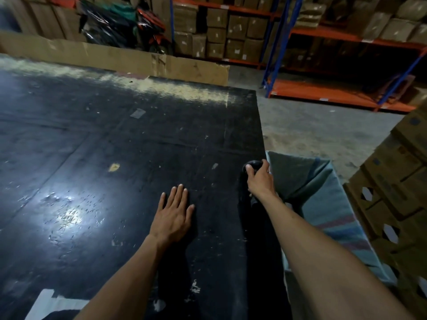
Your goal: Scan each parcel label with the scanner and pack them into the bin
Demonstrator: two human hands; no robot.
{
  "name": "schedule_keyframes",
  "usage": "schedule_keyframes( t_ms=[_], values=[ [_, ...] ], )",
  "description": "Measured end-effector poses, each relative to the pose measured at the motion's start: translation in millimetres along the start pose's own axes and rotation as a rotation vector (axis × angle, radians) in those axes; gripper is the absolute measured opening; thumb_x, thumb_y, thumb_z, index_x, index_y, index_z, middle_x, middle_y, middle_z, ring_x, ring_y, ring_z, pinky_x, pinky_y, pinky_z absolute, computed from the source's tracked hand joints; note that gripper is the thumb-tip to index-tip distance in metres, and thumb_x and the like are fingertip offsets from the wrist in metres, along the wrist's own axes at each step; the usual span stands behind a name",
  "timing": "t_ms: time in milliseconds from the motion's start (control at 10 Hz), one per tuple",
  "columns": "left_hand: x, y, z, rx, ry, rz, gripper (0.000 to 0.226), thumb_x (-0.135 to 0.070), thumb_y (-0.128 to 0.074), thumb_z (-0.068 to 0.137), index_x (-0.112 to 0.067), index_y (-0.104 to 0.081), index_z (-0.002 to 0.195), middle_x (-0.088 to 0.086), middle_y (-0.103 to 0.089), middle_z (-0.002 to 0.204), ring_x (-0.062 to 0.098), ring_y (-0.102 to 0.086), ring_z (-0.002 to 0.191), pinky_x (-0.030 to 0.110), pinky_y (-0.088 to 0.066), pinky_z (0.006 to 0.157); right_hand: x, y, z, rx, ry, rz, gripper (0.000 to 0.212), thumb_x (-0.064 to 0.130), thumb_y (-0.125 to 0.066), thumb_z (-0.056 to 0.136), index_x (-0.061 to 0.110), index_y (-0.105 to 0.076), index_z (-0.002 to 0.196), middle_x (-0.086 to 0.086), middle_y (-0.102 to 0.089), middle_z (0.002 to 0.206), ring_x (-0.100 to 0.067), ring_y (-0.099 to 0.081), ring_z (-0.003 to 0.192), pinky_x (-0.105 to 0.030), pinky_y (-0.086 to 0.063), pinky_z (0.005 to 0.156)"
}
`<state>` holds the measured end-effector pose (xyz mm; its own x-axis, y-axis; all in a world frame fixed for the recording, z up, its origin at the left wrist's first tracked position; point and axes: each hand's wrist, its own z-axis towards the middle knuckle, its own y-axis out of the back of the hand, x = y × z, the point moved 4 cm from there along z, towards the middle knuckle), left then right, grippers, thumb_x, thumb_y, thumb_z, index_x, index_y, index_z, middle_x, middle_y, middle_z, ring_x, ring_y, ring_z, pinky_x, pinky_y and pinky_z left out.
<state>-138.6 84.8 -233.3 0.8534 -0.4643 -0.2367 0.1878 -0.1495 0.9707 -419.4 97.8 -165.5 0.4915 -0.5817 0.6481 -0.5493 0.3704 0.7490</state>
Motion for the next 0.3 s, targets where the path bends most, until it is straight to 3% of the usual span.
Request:
schedule_keyframes(
  t_ms=[100, 200, 300],
  values=[
    [1, -2, 0, -0.009, 0.006, -0.012, 0.066, -0.053, -0.007, 0.104, -0.018, 0.002, 0.159, -0.003, 0.014, 0.164, 0.013, 0.019, 0.150, 0.040, 0.014, 0.123, -1, 1, -1, 0.013, -0.015, 0.065, 0.071, 0.051, -0.043, 0.104, 0.016, -0.019, 0.161, -0.028, -0.052, 0.145, -0.046, -0.061, 0.121, -0.058, -0.051, 0.102],
    [1, -3, 2, -0.017, -0.003, -0.011, 0.066, -0.054, -0.007, 0.104, -0.020, 0.003, 0.159, -0.005, 0.015, 0.164, 0.012, 0.019, 0.150, 0.039, 0.013, 0.124, -6, 9, -7, 0.043, -0.026, 0.045, 0.081, 0.058, -0.044, 0.102, 0.016, -0.012, 0.163, -0.026, -0.046, 0.152, -0.045, -0.053, 0.133, -0.052, -0.046, 0.108],
    [3, -3, 2, -0.023, -0.003, -0.015, 0.067, -0.056, -0.007, 0.103, -0.020, 0.003, 0.159, -0.005, 0.014, 0.164, 0.011, 0.018, 0.150, 0.039, 0.013, 0.123, -11, 42, -32, -0.035, 0.015, 0.210, 0.085, 0.064, -0.046, 0.098, 0.018, -0.016, 0.163, -0.018, -0.047, 0.155, -0.035, -0.052, 0.137, -0.042, -0.044, 0.103]
  ],
)
